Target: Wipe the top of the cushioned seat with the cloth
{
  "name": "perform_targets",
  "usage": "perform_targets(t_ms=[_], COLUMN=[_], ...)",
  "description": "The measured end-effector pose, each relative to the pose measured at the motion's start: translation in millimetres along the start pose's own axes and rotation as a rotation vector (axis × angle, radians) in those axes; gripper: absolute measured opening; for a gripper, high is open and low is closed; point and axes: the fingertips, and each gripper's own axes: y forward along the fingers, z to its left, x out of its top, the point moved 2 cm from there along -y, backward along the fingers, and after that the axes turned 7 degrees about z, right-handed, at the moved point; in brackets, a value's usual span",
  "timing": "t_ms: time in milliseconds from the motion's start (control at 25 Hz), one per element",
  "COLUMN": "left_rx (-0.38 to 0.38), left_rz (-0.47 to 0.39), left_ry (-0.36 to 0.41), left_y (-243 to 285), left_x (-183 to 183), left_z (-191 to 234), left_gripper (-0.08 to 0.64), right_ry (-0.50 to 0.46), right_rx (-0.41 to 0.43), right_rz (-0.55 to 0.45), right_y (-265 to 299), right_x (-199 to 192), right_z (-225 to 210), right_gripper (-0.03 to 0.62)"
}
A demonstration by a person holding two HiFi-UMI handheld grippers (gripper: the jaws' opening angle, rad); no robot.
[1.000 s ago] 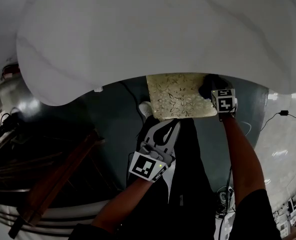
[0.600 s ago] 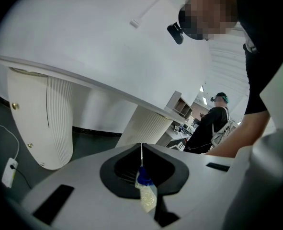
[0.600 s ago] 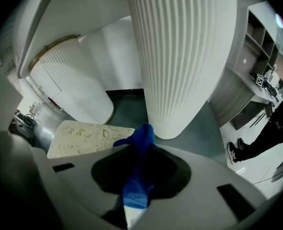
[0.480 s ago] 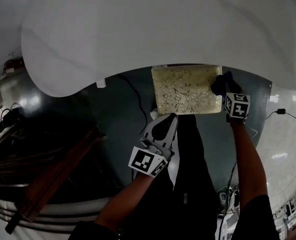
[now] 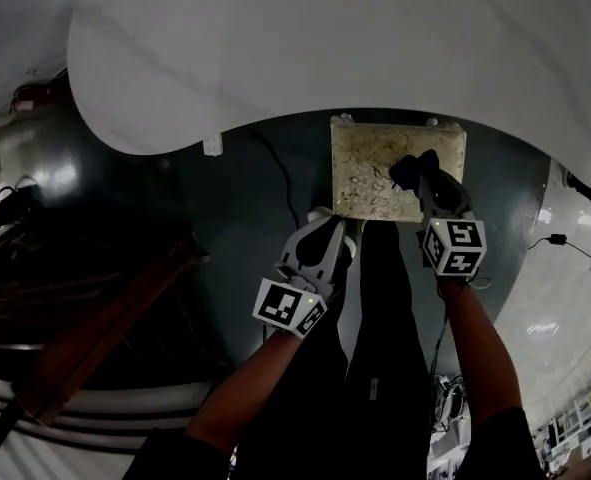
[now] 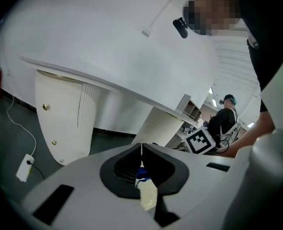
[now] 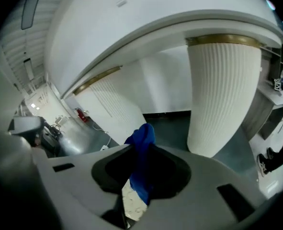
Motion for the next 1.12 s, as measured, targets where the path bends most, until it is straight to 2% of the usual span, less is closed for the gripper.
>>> perform_targets(t_ms=[240,440,520,600,720,800,880,1040,1120], left_rx=[0.026,0.036,0.054,0.075,0.096,0.104,0.104,0.086,0.077], left_rz=[-0.002,-0.022,-0.031,-0.037,-0.045,-0.042,-0.033,-0.02,-0.016], left_ry=[-0.022,-0.041,-0.062,-0.088,-0.11,-0.123,-0.131,-0.137,-0.142], left_y=[-20.6,-39.1,-48.4,-55.4,-63.2,-72.0,-78.2,-80.0,-78.4], left_x=[-3.4,-9.7,-12.5,-19.7,-35.4,-45.1,-51.1,-59.4,-63.4], left_z=[21.9,47.8,57.9,68.7,89.9,96.9,97.8,94.1,91.4], left_gripper=[0.02,0.021,0.02,0.02,0.02,0.02,0.02,0.02,0.02], right_ry=[-0.039,-0.055,-0.044,-0.076,-0.145,-0.136,-0.145,-0.275,-0.293], right_rx=[0.124,0.118,0.101,0.067,0.009,-0.013,-0.018,-0.013,-0.012], right_rz=[0.026,0.082,0.139,0.196,0.233,0.26,0.293,0.318,0.334], right_y=[21.9,65.6,84.4,102.2,128.3,136.2,141.9,168.3,173.3], right_x=[4.2,-15.8,-31.2,-51.2,-76.0,-89.0,-97.7,-120.2,-122.7], right_z=[92.7,137.7,143.5,143.4,140.7,138.4,136.1,121.9,118.8], right_gripper=[0.098,0.098,0.098,0.098,0.098,0.098,0.098,0.098,0.098])
